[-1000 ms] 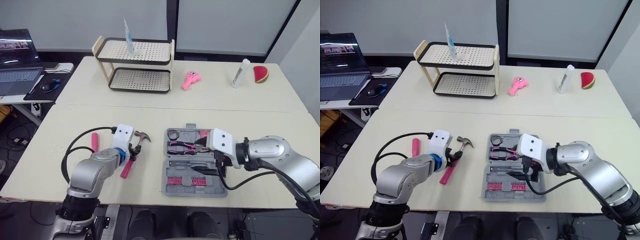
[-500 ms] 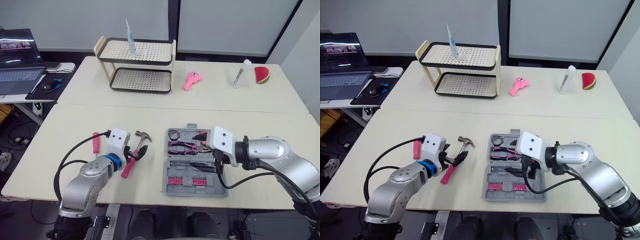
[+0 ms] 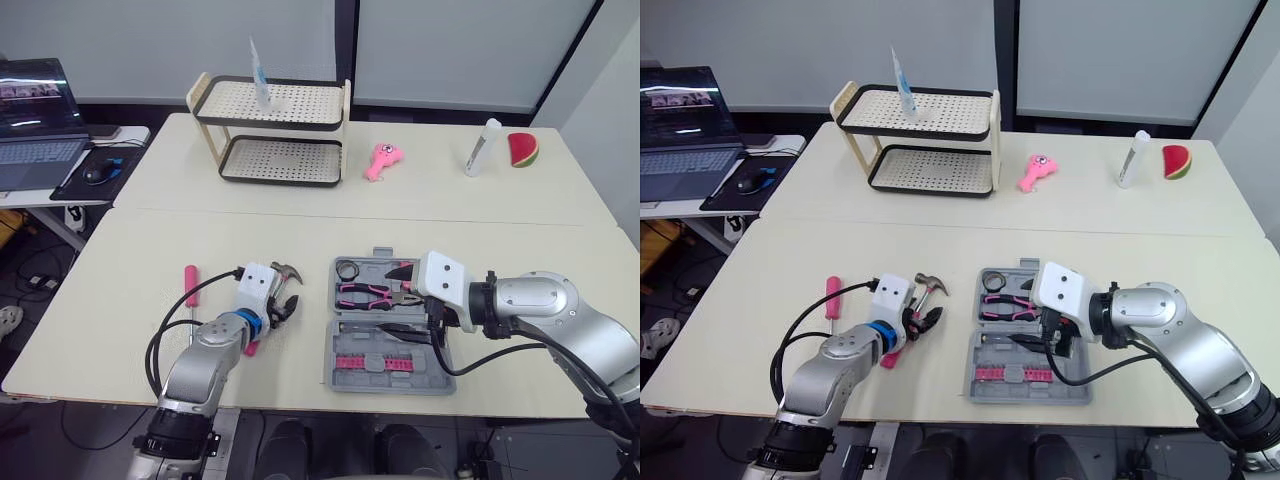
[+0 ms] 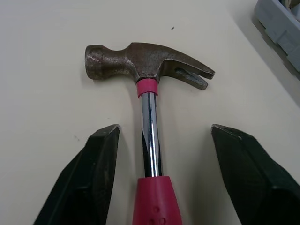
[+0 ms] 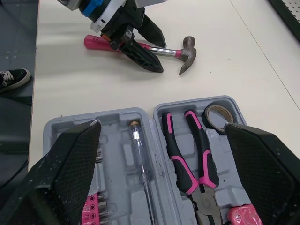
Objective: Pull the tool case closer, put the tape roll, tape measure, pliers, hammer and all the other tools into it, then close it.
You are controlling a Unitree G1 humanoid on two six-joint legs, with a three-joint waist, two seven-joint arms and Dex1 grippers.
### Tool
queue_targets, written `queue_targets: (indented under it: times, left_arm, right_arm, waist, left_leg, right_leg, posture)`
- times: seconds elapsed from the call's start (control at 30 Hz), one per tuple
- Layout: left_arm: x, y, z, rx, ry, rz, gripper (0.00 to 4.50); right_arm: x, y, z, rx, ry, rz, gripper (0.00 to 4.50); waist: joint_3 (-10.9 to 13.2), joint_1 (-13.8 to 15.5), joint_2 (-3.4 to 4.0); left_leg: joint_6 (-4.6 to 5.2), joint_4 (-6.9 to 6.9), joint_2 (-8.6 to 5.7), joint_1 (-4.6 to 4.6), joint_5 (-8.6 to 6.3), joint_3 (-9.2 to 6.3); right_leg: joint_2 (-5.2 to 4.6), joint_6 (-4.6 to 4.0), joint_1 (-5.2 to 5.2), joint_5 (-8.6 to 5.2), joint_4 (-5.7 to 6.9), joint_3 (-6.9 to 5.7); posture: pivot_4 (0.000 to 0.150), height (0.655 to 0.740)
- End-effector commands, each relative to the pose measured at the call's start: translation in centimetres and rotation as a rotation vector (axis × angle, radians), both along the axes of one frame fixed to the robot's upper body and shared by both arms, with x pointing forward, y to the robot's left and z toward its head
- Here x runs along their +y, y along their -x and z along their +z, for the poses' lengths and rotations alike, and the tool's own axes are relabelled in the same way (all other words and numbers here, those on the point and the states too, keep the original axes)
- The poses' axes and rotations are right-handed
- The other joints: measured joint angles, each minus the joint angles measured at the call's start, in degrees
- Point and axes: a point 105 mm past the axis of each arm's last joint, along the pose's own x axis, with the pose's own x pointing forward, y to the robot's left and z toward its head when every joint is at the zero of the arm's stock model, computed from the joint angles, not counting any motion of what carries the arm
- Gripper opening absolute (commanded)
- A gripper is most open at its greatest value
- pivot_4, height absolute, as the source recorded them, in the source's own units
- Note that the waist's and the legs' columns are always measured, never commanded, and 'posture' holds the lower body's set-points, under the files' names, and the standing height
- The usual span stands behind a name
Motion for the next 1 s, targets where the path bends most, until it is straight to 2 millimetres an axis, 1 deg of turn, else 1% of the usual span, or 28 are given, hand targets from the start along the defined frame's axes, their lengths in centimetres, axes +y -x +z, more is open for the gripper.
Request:
queue_targets:
  times: [0.03,0.13,0.2,0.33,0.4,0.5,0.57,0.6,0.63,0.67,0.7,0.8,0.83,0.9,0.97,1.0]
  left_arm:
    - [-0.4,-0.2,0.3,-0.024,0.004,-0.017,1.96]
    - [-0.4,-0.4,0.0,-0.024,-0.003,-0.01,0.97]
    - [-0.5,-0.6,-0.2,-0.027,-0.01,-0.013,0.41]
    - [-0.7,-0.6,-0.2,-0.035,-0.001,-0.02,0.38]
    - [-0.6,-0.4,0.3,-0.061,0.001,-0.036,0.38]
    - [0.5,0.2,2.4,-0.137,-0.028,-0.071,0.37]
    - [0.7,0.8,3.8,-0.191,-0.069,-0.147,0.37]
    - [0.5,1.3,4.6,-0.212,-0.082,-0.203,0.37]
    - [0.0,2.1,5.5,-0.233,-0.092,-0.287,0.31]
    - [-0.4,2.6,6.0,-0.243,-0.096,-0.342,0.1]
    - [-1.0,3.4,6.5,-0.237,-0.088,-0.413,0.04]
    - [-3.6,6.1,7.7,-0.236,-0.084,-0.672,0.04]
    - [-4.1,6.6,8.0,-0.23,-0.075,-0.716,0.04]
    - [-5.4,7.0,8.7,-0.234,-0.041,-0.785,0.04]
    - [-5.7,6.9,8.9,-0.241,-0.052,-0.814,0.04]
    - [-5.4,6.6,8.9,-0.237,-0.046,-0.794,0.04]
  right_arm:
    - [0.4,0.3,1.2,-0.048,-0.013,0.02,4.5]
    - [0.4,0.3,1.1,-0.044,-0.012,0.018,4.5]
    - [0.3,0.4,1.1,-0.04,-0.012,0.015,4.5]
    - [0.3,0.5,1.0,-0.037,-0.01,0.014,4.5]
    - [0.2,0.5,1.0,-0.037,-0.011,0.011,4.5]
    - [-0.1,0.5,1.3,-0.046,-0.019,-0.003,4.5]
    - [-0.4,0.6,1.6,-0.046,-0.026,-0.01,4.5]
    - [-1.0,0.6,1.8,-0.044,-0.026,-0.018,4.5]
    - [-1.6,0.8,1.9,-0.042,-0.022,-0.024,4.5]
    - [-2.1,0.9,2.1,-0.04,-0.02,-0.026,4.5]
    - [-2.8,1.1,2.2,-0.039,-0.008,-0.028,4.5]
    - [-4.8,2.2,2.2,-0.048,0.057,0.02,4.5]
    - [-5.2,2.6,2.1,-0.047,0.075,0.038,4.5]
    - [-6.5,2.9,2.0,-0.057,0.112,0.048,4.5]
    - [-7.3,3.1,1.7,-0.042,0.137,0.048,4.5]
    - [-7.4,3.2,1.7,-0.029,0.137,0.049,4.5]
  waist:
    - [0.0,0.0,0.0]
    - [0.0,0.1,0.04]
    - [0.0,0.2,0.07]
    - [-0.1,0.4,0.09]
    - [-0.1,0.4,0.09]
    - [-0.1,0.2,0.09]
    - [-0.1,0.0,0.09]
    - [-0.1,0.0,0.09]
    - [-0.1,0.1,0.09]
    - [-0.1,0.2,0.12]
    - [-0.1,0.4,0.14]
    - [-0.1,0.8,0.15]
    - [-0.1,0.9,0.18]
    - [-0.1,1.1,0.19]
    - [-0.1,1.1,0.19]
    - [-0.1,1.1,0.19]
  left_leg:
    - [0.0,0.0,0.0,0.0,0.0,0.0]
    - [0.0,0.0,0.0,0.0,0.0,-0.01]
    - [0.0,0.0,-0.03,0.0,0.0,0.0]
    - [0.0,0.0,-0.04,0.01,0.0,0.0]
    - [0.0,0.0,-0.04,0.01,0.0,0.01]
    - [0.0,-0.01,-0.02,0.01,0.0,0.03]
    - [0.0,-0.05,0.03,0.0,0.0,0.0]
    - [0.0,-0.07,0.04,0.0,0.0,-0.02]
    - [0.0,-0.07,0.05,0.0,0.0,-0.05]
    - [0.0,-0.07,0.05,-0.02,0.0,-0.07]
    - [0.0,-0.06,0.01,0.0,0.0,-0.06]
    - [0.2,-0.06,-0.03,-0.01,-0.11,-0.01]
    - [0.22,-0.07,-0.02,0.02,-0.12,0.01]
    - [0.25,-0.07,-0.01,0.01,-0.14,0.02]
    - [0.25,-0.06,0.01,0.07,-0.14,0.05]
    - [0.26,-0.06,0.01,0.12,-0.14,0.07]
  right_leg:
    - [0.0,0.0,0.0,0.0,0.0,0.0]
    - [0.0,0.0,0.0,0.0,0.0,0.0]
    - [0.0,0.0,0.02,0.0,-0.01,0.0]
    - [0.0,0.0,0.02,0.0,-0.01,0.0]
    - [0.0,0.0,0.02,0.0,-0.01,0.0]
    - [-0.01,0.0,0.0,0.0,-0.04,0.01]
    - [-0.02,0.0,-0.03,0.0,-0.03,0.02]
    - [-0.04,0.0,-0.03,0.0,-0.04,0.02]
    - [-0.04,0.0,-0.02,0.0,-0.03,0.02]
    - [-0.05,-0.01,0.0,0.0,-0.05,0.03]
    - [-0.05,0.0,0.05,0.0,-0.09,0.04]
    - [-0.04,0.0,0.07,0.0,-0.14,0.04]
    - [-0.04,0.0,0.08,0.0,-0.15,0.04]
    - [-0.01,0.0,0.09,0.0,-0.14,0.04]
    - [0.06,0.0,0.15,0.0,-0.13,0.04]
    - [0.08,0.0,0.17,0.0,-0.12,0.04]
  posture:
    - [0.15,0.729]
    - [0.15,0.729]
    - [0.15,0.729]
    - [0.15,0.729]
    - [0.15,0.729]
    - [0.15,0.729]
    - [0.15,0.729]
    - [0.15,0.729]
    - [0.15,0.729]
    - [0.15,0.729]
    - [0.15,0.729]
    - [0.15,0.729]
    - [0.15,0.729]
    - [0.15,0.729]
    - [0.15,0.729]
    - [0.15,0.729]
